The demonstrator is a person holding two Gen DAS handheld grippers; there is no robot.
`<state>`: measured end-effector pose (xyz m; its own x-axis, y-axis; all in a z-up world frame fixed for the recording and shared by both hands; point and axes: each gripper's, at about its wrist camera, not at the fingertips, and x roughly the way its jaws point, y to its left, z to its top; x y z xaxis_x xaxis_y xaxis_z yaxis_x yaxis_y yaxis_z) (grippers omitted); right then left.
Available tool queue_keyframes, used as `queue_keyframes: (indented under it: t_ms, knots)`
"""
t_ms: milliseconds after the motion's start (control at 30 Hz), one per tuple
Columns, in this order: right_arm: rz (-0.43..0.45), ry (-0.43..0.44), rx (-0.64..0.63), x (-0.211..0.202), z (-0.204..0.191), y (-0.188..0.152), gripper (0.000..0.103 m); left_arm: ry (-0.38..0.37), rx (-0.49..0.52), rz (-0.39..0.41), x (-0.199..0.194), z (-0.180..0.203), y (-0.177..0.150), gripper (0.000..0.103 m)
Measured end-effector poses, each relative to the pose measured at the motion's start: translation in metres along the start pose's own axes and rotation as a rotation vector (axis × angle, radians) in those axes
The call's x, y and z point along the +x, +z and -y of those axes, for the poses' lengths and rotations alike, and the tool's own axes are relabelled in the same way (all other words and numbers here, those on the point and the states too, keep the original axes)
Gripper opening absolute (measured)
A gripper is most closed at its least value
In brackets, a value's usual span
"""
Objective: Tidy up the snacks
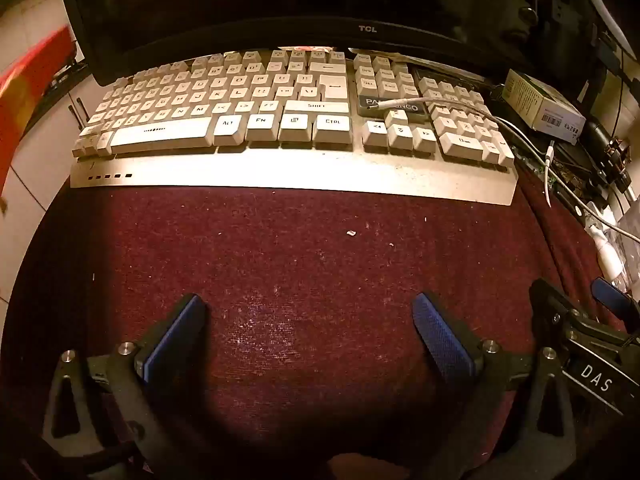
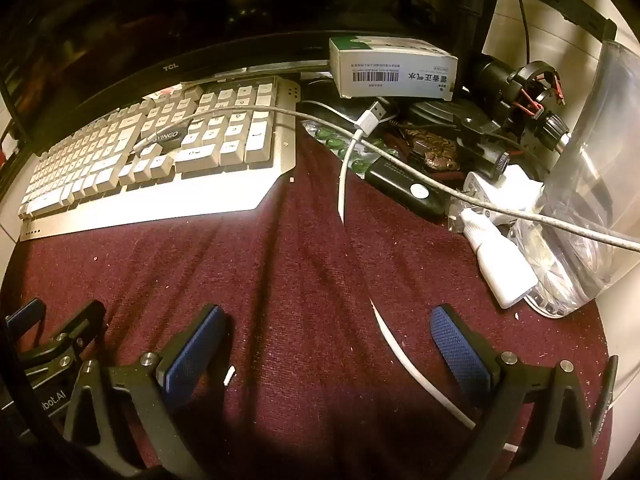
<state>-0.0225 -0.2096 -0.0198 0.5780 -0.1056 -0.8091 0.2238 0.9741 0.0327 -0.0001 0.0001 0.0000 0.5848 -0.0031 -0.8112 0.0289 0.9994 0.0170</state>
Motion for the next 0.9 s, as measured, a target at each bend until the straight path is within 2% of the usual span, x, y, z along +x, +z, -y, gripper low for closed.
queue_keyframes:
  t_ms: [900]
  knots:
    - [-0.001,-0.006,-0.003,-0.0002,-0.0016,-0.0002,0.103,0.0,0.0,-0.005,0.0015,0.002,0.0021,0.103]
